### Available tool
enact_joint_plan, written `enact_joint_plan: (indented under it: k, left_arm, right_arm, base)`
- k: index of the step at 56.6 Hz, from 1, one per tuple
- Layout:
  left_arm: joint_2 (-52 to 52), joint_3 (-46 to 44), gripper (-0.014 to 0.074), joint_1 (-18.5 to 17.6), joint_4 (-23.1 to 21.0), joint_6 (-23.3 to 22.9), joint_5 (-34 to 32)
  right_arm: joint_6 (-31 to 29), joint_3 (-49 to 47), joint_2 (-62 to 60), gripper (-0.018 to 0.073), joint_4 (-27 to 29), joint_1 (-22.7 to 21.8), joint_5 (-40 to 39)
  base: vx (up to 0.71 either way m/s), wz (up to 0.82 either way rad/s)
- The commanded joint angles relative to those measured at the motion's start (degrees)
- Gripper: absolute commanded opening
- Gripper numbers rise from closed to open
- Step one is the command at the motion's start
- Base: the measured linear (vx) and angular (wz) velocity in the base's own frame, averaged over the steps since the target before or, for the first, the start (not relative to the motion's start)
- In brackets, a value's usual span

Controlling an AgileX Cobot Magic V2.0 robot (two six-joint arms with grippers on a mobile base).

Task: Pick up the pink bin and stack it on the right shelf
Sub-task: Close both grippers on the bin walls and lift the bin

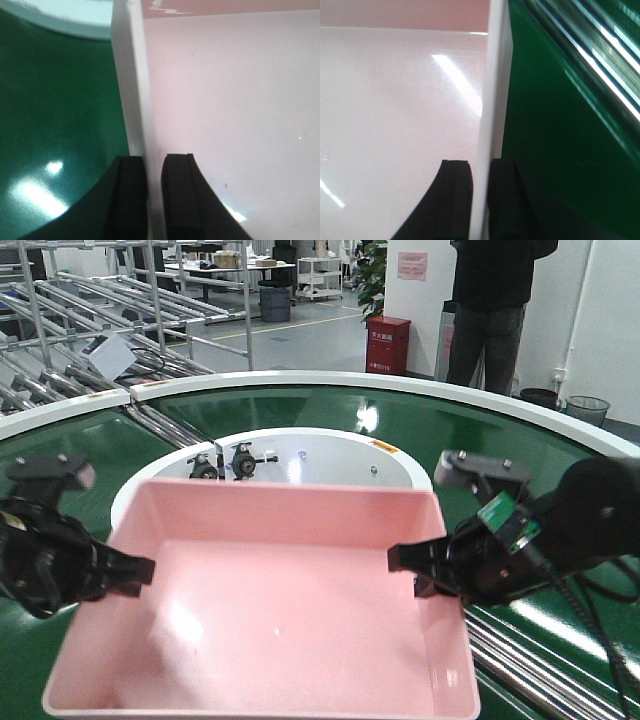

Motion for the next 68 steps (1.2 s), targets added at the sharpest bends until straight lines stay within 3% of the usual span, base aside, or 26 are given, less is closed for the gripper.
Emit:
enact_joint_plan:
  k: [1,18,68]
  left_arm:
    - [-6.6,-1.7,-0.0005,-0.3,-3.5,-0.3,-3.6]
    - [-13.9,-1.7,-0.0003,-0.3,-3.7,-4.2,-1.8]
    - [-14.5,-1.8,-0.0001,-0.3,-3.7,-4.1,0.3]
  right_arm:
    - [-2.2,-2.4,-6.1,-0.001,1.5,-0.3,-4.5]
    - [-2.2,-2.4,-14.3,-0.0009,1.5,-0.3,-4.6]
    - [-2.2,-2.4,-14.4,-0.0008,1.1,-0.3,-3.7]
  base:
    - [0.0,0.0]
    - [0.0,0.0]
    - [0.0,0.0]
